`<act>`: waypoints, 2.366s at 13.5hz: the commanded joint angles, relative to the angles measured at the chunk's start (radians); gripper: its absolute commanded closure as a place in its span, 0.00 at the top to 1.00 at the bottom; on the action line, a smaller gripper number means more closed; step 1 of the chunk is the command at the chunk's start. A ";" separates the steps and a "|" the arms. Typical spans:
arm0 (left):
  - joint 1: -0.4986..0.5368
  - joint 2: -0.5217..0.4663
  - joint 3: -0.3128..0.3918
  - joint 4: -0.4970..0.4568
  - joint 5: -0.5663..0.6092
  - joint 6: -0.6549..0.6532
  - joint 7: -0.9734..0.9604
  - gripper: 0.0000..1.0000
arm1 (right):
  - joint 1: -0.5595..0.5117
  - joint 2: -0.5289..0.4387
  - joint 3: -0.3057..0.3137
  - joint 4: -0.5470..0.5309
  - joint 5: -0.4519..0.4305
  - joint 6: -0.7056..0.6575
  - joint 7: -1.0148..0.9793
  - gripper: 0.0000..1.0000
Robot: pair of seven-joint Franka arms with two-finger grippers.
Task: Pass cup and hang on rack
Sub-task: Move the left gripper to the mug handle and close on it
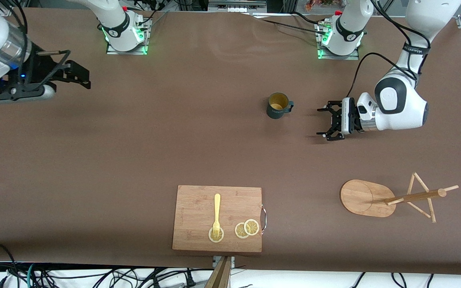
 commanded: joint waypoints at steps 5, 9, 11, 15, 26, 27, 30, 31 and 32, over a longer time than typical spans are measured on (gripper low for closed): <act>0.002 0.140 -0.002 -0.058 -0.303 -0.005 0.415 1.00 | -0.360 -0.078 0.386 -0.131 -0.069 0.049 -0.013 1.00; 0.002 0.139 -0.002 -0.158 -0.447 -0.049 0.569 1.00 | -0.369 -0.065 0.375 -0.112 -0.079 0.049 -0.025 1.00; 0.002 0.137 -0.002 -0.186 -0.472 -0.054 0.597 1.00 | -0.369 -0.060 0.375 -0.100 -0.102 0.046 -0.025 1.00; -0.007 0.137 -0.003 -0.224 -0.489 -0.061 0.610 1.00 | -0.371 -0.042 0.364 -0.094 -0.105 0.049 -0.029 1.00; -0.083 0.146 -0.025 -0.232 -0.632 -0.057 0.630 1.00 | -0.371 -0.014 0.363 -0.046 -0.129 0.047 -0.016 1.00; -0.081 0.149 -0.025 -0.233 -0.637 -0.057 0.630 0.89 | -0.371 -0.014 0.363 -0.046 -0.129 0.047 -0.016 1.00; -0.083 0.161 -0.025 -0.253 -0.698 -0.055 0.680 0.27 | -0.371 -0.014 0.363 -0.046 -0.129 0.047 -0.016 1.00; -0.081 0.162 -0.025 -0.252 -0.698 -0.055 0.689 0.16 | -0.372 -0.014 0.363 -0.046 -0.129 0.043 -0.016 1.00; -0.081 0.162 -0.025 -0.247 -0.696 -0.057 0.691 0.02 | -0.372 -0.014 0.363 -0.046 -0.129 0.043 -0.016 1.00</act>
